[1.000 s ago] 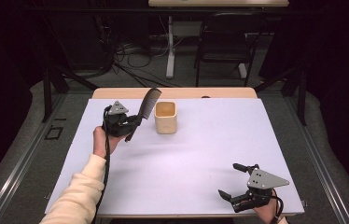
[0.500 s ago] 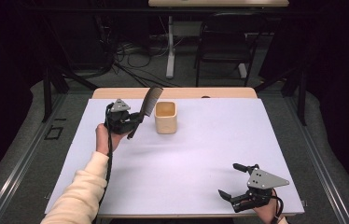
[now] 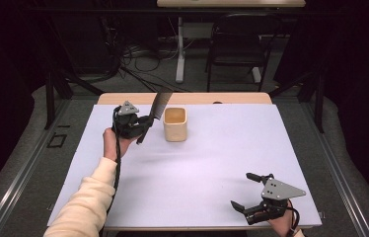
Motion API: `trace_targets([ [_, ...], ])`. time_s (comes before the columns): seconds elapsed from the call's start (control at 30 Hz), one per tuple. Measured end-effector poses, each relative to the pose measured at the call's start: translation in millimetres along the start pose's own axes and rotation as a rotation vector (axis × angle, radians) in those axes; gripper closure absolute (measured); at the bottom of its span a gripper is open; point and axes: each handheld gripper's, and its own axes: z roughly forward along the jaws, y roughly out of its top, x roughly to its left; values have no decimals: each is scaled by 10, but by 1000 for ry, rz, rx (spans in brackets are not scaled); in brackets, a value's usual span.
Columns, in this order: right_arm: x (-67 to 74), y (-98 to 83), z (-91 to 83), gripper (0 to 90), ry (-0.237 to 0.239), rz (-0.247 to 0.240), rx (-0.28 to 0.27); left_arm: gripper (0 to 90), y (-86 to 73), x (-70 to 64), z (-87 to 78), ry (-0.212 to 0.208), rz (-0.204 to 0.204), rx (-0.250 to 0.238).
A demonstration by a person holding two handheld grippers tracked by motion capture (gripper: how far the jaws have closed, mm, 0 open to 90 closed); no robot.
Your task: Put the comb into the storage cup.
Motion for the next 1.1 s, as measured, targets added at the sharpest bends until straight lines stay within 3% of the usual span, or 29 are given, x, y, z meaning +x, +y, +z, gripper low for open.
trace_targets([
  [1.1,-1,1,-3,0,-4,-3,-3,723,248,9,30,16,-1,-48],
])
